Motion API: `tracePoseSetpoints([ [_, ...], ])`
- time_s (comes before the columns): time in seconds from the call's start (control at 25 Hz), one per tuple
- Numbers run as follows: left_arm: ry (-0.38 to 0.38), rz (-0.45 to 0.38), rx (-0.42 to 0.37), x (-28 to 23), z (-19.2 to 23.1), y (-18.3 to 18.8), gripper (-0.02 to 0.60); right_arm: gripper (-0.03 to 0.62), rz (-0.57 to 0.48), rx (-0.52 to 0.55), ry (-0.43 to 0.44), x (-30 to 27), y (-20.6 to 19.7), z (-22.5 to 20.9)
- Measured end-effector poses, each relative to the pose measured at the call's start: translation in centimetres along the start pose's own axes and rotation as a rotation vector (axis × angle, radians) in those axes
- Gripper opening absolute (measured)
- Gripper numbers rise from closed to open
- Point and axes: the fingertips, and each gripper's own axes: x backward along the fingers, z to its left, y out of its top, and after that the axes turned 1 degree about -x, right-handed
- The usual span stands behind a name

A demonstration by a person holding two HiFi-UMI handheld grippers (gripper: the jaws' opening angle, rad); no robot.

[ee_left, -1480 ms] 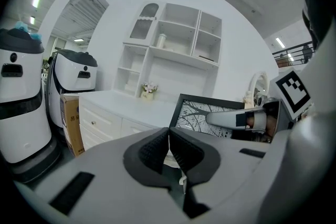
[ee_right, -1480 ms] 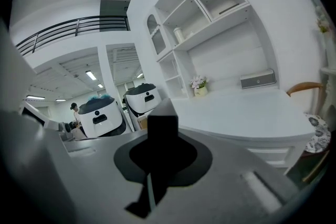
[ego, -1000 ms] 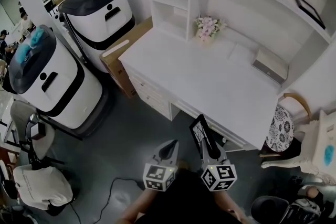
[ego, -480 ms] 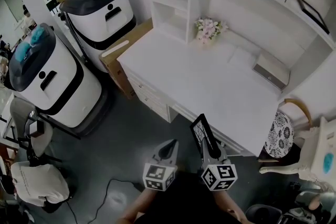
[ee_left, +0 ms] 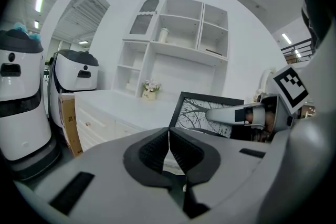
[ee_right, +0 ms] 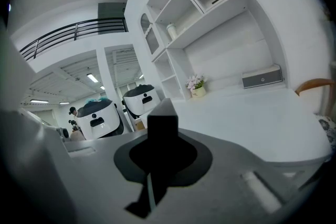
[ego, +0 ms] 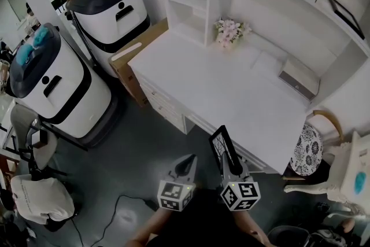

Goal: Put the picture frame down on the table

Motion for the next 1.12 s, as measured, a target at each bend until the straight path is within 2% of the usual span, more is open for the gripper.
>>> tracePoseSetpoints([
  [0.4,0.056,0.004,0.003,1.0,0.4,-0.1,0.014,0.014,0.023,-0.004,0.036,0.2,-0.4,0.4],
  [0.6,0.059,-0.004,0.003,0.9,0.6,0.1,0.014,0.014,0.028,-0.016,0.034,-0.1,-0.6,0.3],
  [1.12,0.103,-0.004,0.027,0.5,3.5,0.7,0.014,0.014,0.052,-0.007,0.068,-2.8,-0.5,1.5],
])
